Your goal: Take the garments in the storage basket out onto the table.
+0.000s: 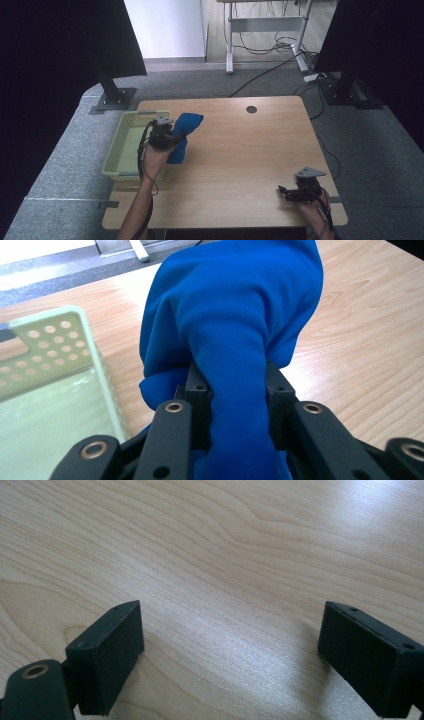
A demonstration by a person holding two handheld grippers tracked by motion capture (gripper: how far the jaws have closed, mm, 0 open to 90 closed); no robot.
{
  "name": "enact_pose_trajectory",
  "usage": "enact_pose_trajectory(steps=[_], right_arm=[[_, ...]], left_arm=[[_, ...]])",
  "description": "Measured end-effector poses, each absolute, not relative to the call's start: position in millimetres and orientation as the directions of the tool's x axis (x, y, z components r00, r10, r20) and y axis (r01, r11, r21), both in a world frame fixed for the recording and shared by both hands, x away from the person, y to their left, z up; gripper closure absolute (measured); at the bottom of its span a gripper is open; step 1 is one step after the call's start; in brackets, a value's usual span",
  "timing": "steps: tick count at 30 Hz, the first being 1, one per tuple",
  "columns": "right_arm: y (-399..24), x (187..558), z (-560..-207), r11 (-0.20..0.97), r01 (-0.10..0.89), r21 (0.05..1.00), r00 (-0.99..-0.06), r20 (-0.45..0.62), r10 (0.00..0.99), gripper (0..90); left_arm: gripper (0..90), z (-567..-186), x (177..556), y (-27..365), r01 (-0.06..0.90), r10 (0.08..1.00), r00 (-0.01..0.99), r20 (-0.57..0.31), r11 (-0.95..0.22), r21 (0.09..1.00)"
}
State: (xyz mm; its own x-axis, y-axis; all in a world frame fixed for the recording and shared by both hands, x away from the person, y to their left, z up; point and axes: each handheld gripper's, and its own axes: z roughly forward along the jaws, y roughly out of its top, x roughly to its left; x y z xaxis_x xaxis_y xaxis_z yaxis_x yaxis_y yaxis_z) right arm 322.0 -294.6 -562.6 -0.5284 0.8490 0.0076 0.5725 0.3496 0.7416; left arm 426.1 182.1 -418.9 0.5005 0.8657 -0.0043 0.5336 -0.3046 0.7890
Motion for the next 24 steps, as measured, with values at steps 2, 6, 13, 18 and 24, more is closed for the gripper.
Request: enact_pose_trajectory(steps=[2, 6, 13, 18, 24], right_arm=[[-295, 322, -563, 0.350, 0.572, 0.742, -0.528, 0.008, 0.849, 10.8], [-295, 322, -563, 0.350, 0.571, 0.743, -0.529, 0.007, 0.849, 10.8], [-295, 322, -563, 0.350, 0.571, 0.743, -0.529, 0.007, 0.848, 10.8], [-295, 322, -563, 0.351, 0.571, 0.742, -0.530, 0.007, 0.848, 10.8], [-294, 322, -563, 0.350, 0.571, 0.743, -0.531, 0.008, 0.848, 10.8]], left_arm=[[71.3, -420, 425, 180, 0.531, 0.863, 0.505, -0.008, -0.304, 0.791], [71.3, -423, 424, 173, 0.529, 0.857, 0.516, -0.015, -0.305, 0.792], [71.3, -426, 421, 157, 0.520, 0.840, 0.542, -0.024, -0.313, 0.795], [71.3, -428, 418, 144, 0.511, 0.826, 0.562, -0.027, -0.321, 0.797], [71.4, -434, 415, 131, 0.509, 0.814, 0.580, -0.038, -0.325, 0.797]])
